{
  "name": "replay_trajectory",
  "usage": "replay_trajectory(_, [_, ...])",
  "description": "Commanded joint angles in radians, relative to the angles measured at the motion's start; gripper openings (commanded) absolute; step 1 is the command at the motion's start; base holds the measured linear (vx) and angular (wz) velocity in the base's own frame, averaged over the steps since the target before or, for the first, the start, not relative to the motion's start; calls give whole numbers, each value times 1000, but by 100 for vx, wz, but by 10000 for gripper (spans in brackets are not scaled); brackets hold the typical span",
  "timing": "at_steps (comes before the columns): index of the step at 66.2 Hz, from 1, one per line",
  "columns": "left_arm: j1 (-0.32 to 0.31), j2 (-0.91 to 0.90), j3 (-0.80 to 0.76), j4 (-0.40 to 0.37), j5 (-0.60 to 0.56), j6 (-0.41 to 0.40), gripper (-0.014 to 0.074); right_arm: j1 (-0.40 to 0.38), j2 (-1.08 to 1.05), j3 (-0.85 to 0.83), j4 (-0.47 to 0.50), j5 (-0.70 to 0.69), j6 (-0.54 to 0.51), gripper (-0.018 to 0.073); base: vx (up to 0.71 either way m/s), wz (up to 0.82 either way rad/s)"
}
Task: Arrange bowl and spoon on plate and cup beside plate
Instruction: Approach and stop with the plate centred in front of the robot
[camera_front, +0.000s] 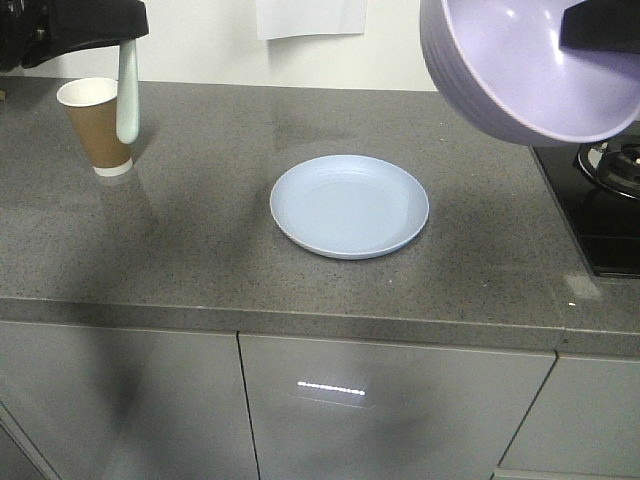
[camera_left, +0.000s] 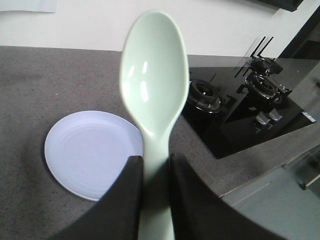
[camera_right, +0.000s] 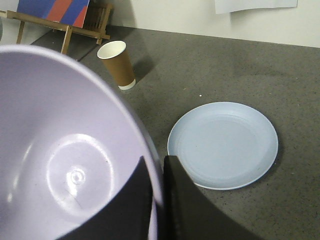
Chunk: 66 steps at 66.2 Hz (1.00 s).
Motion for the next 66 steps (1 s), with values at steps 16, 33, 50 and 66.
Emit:
replay_trajectory(16, [2, -29, -25, -56, -39, -1, -6, -3, -21, -29, 48, -53, -3, -11, 5, 0])
replay_trajectory(33, [2, -29, -25, -56, -39, -1, -6, -3, -21, -29, 48, -53, -3, -11, 4, 0])
replay_trajectory(50, [2, -29, -25, -56, -39, -1, -6, -3, -21, -29, 48, -53, -3, -11, 5, -2])
replay_trajectory(66, [2, -29, -25, -56, -39, -1, -6, -3, -21, -29, 48, -53, -3, -11, 5, -3])
